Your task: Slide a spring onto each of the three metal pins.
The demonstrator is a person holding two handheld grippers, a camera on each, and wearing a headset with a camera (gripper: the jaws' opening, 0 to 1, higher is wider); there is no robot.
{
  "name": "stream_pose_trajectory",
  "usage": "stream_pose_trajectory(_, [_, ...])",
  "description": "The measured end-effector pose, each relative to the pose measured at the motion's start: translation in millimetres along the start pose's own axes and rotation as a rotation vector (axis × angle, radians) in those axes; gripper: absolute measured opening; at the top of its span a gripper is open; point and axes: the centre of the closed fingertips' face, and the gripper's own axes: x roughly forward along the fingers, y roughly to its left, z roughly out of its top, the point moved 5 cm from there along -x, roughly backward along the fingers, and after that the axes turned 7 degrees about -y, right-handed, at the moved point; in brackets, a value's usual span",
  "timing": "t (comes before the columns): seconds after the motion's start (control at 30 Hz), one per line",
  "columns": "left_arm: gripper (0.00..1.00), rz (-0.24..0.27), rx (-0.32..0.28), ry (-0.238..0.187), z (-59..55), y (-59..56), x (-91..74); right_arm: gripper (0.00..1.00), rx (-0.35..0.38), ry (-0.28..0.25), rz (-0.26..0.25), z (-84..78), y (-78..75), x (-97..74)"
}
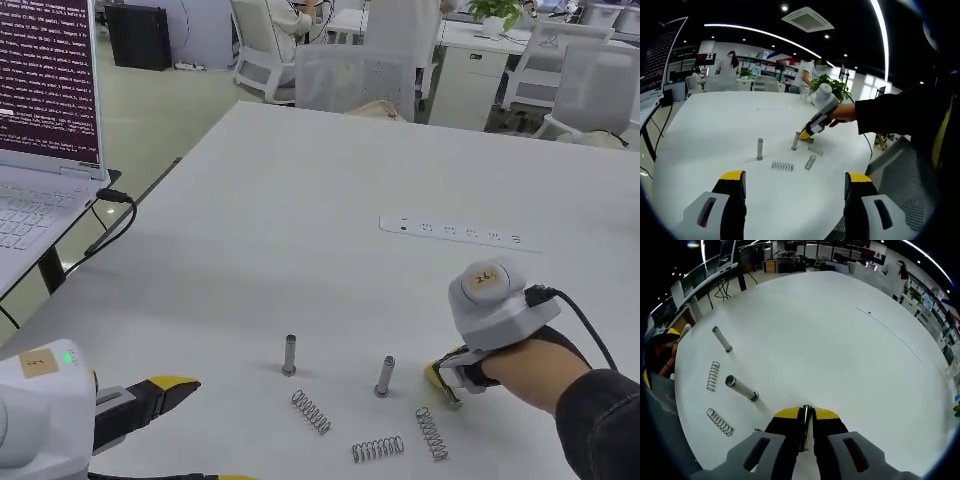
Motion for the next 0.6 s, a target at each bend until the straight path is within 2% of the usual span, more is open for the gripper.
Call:
stream_pose_trajectory(0.3, [0.77,-0.002,-0.002,-0.006,0.9,-0.8,0.2,0.06,-0.019,-0.008,0.007,-0.7,3.4,-2.8])
stream_pose_trajectory(0.6, [0.77,-0.006,0.002,-0.007,1.5,-1.6,0.4,0.06,-0.008,-0.042,0.003,4.9,2.1,-13.3])
